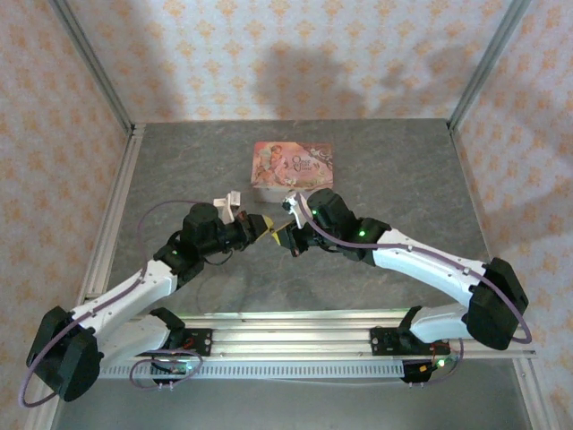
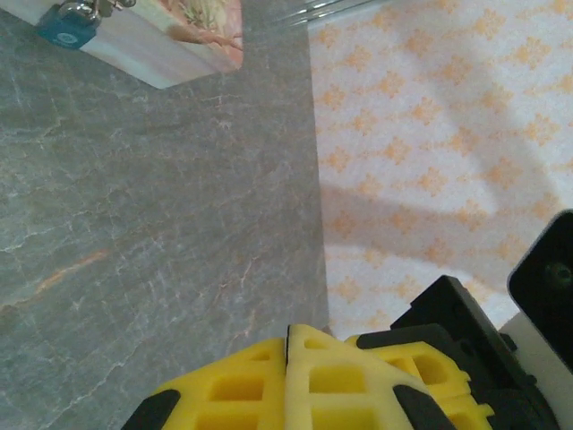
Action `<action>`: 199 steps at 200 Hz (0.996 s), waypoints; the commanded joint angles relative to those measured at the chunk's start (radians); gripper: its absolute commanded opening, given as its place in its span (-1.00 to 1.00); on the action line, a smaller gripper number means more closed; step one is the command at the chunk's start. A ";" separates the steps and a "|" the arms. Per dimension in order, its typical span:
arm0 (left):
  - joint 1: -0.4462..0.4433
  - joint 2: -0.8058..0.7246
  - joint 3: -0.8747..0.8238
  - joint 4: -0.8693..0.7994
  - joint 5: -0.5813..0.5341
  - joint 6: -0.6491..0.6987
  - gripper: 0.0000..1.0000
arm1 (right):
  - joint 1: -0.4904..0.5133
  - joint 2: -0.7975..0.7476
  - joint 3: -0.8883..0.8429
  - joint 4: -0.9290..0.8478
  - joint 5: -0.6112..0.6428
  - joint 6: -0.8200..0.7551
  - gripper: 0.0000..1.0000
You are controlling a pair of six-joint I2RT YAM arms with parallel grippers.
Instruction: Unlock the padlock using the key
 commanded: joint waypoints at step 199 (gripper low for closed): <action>0.014 0.094 0.560 -0.589 0.327 0.914 -1.00 | -0.143 -0.243 0.034 0.011 -0.324 0.168 -0.11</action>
